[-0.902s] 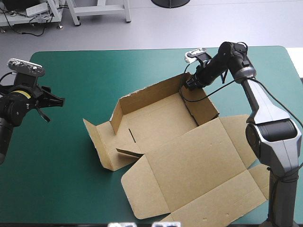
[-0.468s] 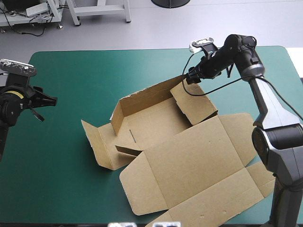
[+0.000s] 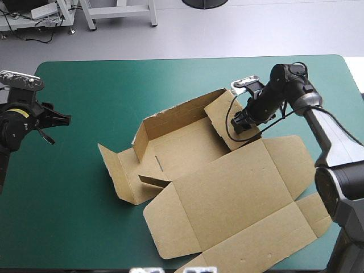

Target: Fold the box

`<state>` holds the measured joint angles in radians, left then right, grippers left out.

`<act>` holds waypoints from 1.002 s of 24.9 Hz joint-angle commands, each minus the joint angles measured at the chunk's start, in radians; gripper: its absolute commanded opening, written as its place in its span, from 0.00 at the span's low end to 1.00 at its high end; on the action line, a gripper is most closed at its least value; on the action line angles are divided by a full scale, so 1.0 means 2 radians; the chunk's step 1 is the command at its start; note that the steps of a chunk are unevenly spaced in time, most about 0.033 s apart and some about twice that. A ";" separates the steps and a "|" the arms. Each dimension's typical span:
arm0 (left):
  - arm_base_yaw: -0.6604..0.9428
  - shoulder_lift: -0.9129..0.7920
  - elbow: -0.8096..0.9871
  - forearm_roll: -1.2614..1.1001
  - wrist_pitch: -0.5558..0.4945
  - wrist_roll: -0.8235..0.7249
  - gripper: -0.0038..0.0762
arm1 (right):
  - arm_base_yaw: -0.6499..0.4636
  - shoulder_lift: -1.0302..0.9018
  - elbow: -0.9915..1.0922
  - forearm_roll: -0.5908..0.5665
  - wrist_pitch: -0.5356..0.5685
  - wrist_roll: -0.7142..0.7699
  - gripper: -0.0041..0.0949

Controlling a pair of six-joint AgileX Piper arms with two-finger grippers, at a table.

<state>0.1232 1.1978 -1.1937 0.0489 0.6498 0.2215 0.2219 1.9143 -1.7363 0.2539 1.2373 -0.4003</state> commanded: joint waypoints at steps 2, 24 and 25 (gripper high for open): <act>0.001 -0.012 -0.012 -0.021 -0.033 0.005 0.41 | 0.021 0.022 -0.047 -0.033 0.003 -0.003 0.61; 0.001 -0.012 -0.012 -0.060 -0.038 0.022 0.41 | 0.003 -0.043 -0.223 -0.037 0.007 0.042 0.02; 0.001 -0.013 -0.012 -0.059 -0.039 0.022 0.41 | -0.012 -0.062 -0.226 -0.016 0.007 0.041 0.02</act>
<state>0.1232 1.1984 -1.1937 -0.0502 0.6476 0.2583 0.2505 1.9323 -2.1287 0.1441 1.2382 -0.3275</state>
